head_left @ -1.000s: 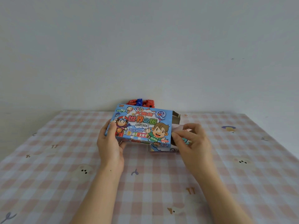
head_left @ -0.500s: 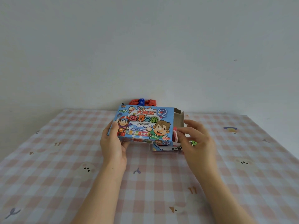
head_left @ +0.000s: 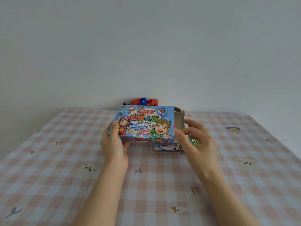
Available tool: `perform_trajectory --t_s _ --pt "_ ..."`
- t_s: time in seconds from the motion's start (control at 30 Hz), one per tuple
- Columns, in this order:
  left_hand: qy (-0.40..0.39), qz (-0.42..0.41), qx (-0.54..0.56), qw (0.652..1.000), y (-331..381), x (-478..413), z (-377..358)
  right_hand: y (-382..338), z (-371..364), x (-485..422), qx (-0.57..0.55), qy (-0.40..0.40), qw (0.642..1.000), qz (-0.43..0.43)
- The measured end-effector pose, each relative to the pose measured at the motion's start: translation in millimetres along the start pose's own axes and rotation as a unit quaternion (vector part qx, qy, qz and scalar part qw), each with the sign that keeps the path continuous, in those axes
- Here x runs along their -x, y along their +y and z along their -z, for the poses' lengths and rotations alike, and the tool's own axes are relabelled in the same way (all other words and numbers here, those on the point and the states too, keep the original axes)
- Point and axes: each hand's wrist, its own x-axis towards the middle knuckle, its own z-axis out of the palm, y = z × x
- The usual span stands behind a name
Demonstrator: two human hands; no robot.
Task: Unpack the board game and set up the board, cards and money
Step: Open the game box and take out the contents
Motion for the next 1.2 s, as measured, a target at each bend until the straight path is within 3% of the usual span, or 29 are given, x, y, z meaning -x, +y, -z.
perform_trajectory --t_s 0.13,0.3,0.5,0.67,0.77,0.93,1.07,1.2 --pt "-0.022 0.001 -0.001 1.0 1 4 -2 7 -1 -3 0.057 -0.002 0.998 -0.019" --pt "-0.031 0.001 0.005 1.0 2 6 -3 5 -6 -1 -0.023 -0.097 0.995 -0.016" --pt "-0.011 0.024 0.035 0.999 2 3 -1 3 2 -2 -0.078 0.03 0.997 -0.004" --pt "-0.023 0.025 0.044 0.998 3 6 -1 0 -3 1 -0.044 -0.035 0.998 0.003" --pt "-0.027 0.033 0.051 0.998 3 6 -1 -7 -5 3 -0.1 -0.055 0.993 -0.023" --pt "-0.043 0.024 0.006 0.999 5 10 -2 -11 -3 -5 -0.228 0.028 0.969 -0.087" --pt "-0.099 -0.022 -0.074 0.992 5 22 -7 -7 3 -15 -0.293 0.11 0.94 -0.133" --pt "-0.236 -0.026 -0.116 0.965 5 33 -9 -9 -1 -25 -0.308 0.105 0.934 -0.148"
